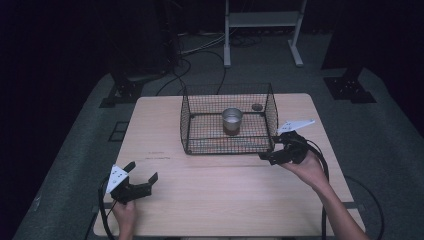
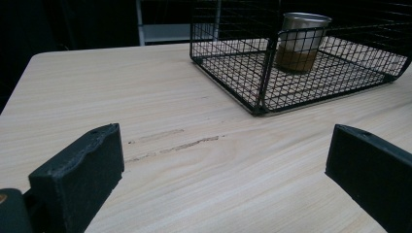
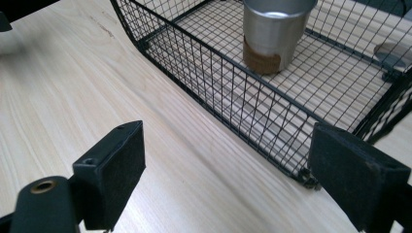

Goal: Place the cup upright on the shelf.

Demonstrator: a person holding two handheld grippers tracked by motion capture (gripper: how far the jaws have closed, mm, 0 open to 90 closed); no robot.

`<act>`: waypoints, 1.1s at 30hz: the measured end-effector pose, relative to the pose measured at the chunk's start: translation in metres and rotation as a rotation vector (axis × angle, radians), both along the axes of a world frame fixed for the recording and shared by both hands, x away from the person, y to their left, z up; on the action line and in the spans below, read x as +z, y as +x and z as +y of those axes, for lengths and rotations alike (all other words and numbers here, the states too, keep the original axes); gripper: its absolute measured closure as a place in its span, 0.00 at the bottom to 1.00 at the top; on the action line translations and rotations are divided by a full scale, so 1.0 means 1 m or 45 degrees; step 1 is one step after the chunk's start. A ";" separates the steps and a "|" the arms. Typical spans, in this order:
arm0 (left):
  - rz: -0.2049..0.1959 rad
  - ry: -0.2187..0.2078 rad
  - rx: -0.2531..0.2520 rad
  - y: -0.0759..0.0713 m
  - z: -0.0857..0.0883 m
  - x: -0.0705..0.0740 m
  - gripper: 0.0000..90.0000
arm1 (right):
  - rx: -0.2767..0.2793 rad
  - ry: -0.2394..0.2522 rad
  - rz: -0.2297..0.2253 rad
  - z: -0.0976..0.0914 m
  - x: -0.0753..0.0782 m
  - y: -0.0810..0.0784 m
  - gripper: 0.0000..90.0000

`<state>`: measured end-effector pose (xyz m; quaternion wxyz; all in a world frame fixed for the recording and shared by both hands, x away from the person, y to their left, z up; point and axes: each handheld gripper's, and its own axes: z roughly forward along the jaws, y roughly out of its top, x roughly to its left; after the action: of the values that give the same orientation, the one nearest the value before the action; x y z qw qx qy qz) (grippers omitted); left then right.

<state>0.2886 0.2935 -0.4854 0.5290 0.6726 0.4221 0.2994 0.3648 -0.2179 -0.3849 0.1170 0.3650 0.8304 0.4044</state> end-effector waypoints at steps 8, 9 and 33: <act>0.002 0.010 -0.002 0.000 0.000 0.000 0.00 | -0.008 0.012 0.010 -0.007 -0.007 -0.008 0.14; 0.003 0.007 -0.002 0.000 0.000 0.000 0.00 | -0.001 0.015 0.011 -0.009 -0.009 -0.010 0.14; 0.002 -0.005 0.008 -0.001 0.002 0.000 0.00 | -0.025 -0.003 0.028 -0.023 -0.031 -0.036 0.14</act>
<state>0.2879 0.2956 -0.4854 0.5290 0.6704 0.4252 0.2999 0.3292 -0.2413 -0.4160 0.1121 0.3774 0.8286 0.3980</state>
